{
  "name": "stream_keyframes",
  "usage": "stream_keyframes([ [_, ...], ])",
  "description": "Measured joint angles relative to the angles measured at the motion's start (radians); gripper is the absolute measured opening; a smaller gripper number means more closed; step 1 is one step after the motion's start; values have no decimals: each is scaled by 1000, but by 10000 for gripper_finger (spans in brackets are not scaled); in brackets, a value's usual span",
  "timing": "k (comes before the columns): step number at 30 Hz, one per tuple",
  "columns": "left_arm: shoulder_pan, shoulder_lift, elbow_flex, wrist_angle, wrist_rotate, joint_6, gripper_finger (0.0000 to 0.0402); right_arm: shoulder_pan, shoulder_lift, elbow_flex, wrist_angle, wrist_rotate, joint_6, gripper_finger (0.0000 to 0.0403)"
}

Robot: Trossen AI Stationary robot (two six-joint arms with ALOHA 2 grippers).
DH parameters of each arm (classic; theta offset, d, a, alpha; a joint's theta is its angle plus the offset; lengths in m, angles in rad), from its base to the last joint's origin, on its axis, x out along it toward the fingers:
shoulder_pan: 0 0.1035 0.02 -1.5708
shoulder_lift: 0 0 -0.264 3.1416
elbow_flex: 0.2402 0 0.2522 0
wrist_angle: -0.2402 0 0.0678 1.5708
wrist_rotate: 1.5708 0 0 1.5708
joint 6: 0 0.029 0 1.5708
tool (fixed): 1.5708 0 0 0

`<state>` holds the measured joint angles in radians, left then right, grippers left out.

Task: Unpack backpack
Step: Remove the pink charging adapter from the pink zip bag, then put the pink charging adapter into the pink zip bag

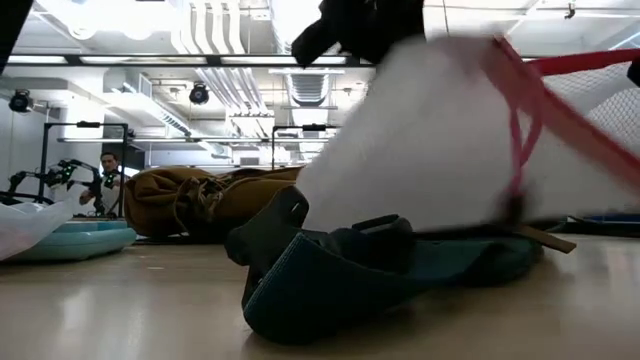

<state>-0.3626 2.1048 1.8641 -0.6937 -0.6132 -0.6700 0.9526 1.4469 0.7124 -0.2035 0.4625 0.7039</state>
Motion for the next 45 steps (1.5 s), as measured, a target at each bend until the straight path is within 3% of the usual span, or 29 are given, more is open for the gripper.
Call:
stream_keyframes([
  [7, 40, -103, 5, -1, -30, 103, 0, -26, 104, 0, 99, 9, -8, 126],
  [19, 49, -155, 5, 78, 3, 111, 0, -76, 209, -1, 192, -1, -60, 126],
  [27, 36, -156, 6, 82, 5, 51, 0, -67, -31, -1, 169, -14, -112, 126],
  [35, -19, -145, 6, 186, 24, -18, 0, -112, -325, 2, 99, 216, -280, 126],
  [40, -64, -145, 6, 297, 26, -3, 0, -200, -341, 2, 59, 220, -312, 126],
  [45, -105, -132, 4, 313, -16, -39, 0, -270, -279, 2, 64, 217, -312, 126],
])
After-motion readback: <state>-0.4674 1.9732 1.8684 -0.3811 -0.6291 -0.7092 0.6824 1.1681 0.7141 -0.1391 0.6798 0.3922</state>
